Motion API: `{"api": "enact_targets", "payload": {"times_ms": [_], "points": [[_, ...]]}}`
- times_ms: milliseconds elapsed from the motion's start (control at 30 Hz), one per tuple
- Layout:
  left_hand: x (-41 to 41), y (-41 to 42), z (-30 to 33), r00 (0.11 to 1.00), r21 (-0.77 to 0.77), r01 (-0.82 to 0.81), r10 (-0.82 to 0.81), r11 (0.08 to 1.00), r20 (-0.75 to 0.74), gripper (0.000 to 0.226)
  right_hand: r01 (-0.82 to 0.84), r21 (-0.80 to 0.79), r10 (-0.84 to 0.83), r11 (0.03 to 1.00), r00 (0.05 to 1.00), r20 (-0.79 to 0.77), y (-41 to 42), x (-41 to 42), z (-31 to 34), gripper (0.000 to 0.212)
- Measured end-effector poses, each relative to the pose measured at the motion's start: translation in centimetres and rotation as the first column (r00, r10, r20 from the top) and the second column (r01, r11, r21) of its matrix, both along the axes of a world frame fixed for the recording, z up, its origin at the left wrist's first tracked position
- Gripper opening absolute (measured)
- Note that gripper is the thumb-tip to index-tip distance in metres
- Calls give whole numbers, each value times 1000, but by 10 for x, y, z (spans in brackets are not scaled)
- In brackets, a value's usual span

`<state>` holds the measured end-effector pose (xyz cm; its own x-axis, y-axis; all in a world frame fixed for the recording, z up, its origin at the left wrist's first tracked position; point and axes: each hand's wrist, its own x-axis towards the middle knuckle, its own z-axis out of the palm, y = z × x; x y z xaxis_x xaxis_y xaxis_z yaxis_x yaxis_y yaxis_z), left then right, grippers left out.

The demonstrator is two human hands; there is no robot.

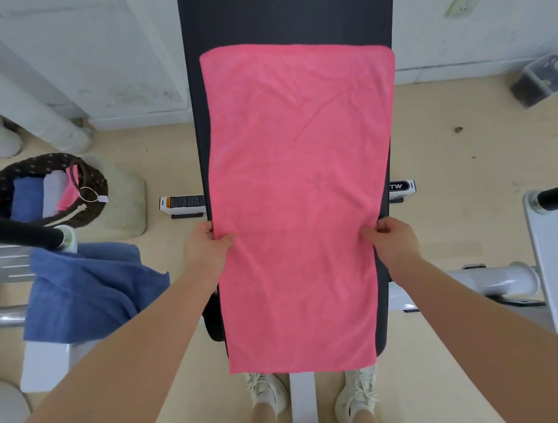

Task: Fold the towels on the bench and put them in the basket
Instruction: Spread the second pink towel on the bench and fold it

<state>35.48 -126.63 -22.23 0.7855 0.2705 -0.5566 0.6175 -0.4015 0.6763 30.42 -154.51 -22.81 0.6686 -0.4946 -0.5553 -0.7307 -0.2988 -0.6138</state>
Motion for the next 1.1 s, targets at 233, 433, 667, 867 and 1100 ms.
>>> {"api": "enact_targets", "payload": {"times_ms": [233,433,667,867,1100], "points": [[-9,8,18,999,-97,-50,51,994,3,9,256,464,-312,848,949,46,-14,-10,29,16],[5,22,88,994,-312,-59,84,948,68,22,194,577,-343,793,925,161,-16,-1,107,10],[24,40,199,914,-171,337,-278,926,297,23,133,608,-430,783,822,374,-15,17,230,16],[41,34,260,781,93,402,-394,911,485,14,117,563,-458,818,725,515,-3,20,301,13],[31,43,262,777,-52,499,-421,865,469,11,217,588,-568,779,643,515,-4,-14,284,15]]}}
